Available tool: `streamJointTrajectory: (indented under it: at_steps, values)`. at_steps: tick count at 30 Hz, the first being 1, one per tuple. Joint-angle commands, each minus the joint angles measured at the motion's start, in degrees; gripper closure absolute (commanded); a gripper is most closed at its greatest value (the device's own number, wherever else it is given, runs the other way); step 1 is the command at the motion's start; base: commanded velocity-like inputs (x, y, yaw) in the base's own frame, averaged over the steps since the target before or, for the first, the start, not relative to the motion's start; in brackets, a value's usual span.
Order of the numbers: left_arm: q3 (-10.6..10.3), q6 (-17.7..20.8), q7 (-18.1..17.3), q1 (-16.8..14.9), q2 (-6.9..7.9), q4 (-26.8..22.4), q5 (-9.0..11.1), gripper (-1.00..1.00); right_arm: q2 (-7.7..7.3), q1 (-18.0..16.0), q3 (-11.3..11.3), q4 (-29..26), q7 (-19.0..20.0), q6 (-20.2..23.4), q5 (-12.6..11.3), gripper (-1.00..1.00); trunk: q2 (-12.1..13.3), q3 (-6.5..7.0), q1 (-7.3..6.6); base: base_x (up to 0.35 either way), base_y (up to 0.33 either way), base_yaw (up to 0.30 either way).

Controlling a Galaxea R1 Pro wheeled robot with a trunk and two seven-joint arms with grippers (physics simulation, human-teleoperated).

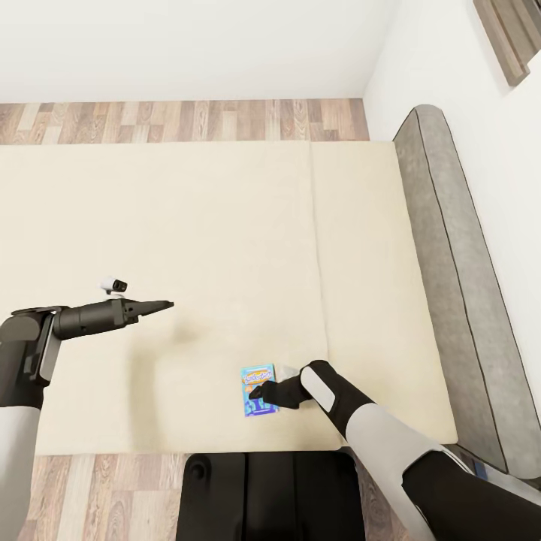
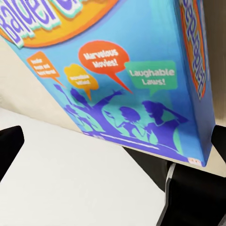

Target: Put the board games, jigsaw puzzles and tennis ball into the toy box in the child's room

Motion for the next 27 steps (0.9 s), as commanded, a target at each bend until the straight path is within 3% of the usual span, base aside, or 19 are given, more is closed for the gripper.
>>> streamJointTrajectory:
  at_steps: [1, 27]
  values:
    - [0.0, 0.59, -0.24, -0.01, 0.03, -0.02, -0.04, -1.0, 0.0, -0.04, 0.13, 0.02, 0.33, 0.09, 0.44, -1.0, -0.09, -0.06, 0.03, 0.0, 0.0, 0.0]
    - [-0.06, 0.53, -0.24, -0.01, -0.06, 0.06, -0.04, -1.0, 0.0, -0.04, 0.91, 0.09, 0.39, -4.72, 0.97, -1.0, -0.09, -0.06, 0.03, 0.0, 0.0, 0.0]
